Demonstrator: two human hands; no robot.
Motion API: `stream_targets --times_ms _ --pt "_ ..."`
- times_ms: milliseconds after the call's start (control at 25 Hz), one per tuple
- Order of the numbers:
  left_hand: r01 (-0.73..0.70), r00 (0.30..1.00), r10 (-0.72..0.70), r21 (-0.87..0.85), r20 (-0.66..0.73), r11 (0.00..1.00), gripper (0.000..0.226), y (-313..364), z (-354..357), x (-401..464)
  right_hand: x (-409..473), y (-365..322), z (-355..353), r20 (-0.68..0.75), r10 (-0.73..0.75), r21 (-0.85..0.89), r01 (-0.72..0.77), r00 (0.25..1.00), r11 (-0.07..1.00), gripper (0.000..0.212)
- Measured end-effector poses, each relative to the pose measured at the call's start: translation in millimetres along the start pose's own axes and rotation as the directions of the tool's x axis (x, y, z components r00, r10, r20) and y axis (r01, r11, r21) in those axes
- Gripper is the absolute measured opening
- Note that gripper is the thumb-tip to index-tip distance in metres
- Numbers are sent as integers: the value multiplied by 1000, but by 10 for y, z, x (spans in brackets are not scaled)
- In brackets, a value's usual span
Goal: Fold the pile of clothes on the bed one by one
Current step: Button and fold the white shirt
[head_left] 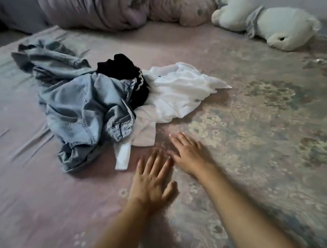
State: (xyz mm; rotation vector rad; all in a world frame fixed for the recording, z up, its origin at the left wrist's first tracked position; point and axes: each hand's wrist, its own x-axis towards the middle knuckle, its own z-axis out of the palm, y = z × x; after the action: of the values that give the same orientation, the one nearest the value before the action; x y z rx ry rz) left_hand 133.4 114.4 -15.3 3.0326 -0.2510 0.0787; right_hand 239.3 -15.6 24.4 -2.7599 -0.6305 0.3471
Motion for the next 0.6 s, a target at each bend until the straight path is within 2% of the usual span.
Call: stream_targets --times_ms 120,200,240,320,400,520,600 --pt "-6 998 5 -5 -57 1000 65 -6 -16 33 529 -315 -115 17 -189 -54 189 982 980 66" --pt "1 997 -2 -11 -83 1000 66 -23 65 3 832 -387 -152 95 -197 -145 209 976 967 68" --pt "-4 995 4 -2 -96 1000 66 -29 78 2 946 -417 -164 101 -188 -150 202 977 968 66" --pt "3 996 -3 -1 -87 1000 67 -17 56 27 1047 -448 -159 57 -206 -80 210 977 974 47" --pt "26 995 -27 -13 -95 1000 67 -22 76 27 935 -371 -207 27 -171 -4 171 985 985 29" --pt "-26 986 19 -45 -163 999 64 -36 20 -2 382 205 -416 -13 44 83 -43 999 996 22" --pt "-93 958 76 -50 -278 994 59 -2 3 -21 -93 632 -542 -2 118 -113 -118 993 987 14"
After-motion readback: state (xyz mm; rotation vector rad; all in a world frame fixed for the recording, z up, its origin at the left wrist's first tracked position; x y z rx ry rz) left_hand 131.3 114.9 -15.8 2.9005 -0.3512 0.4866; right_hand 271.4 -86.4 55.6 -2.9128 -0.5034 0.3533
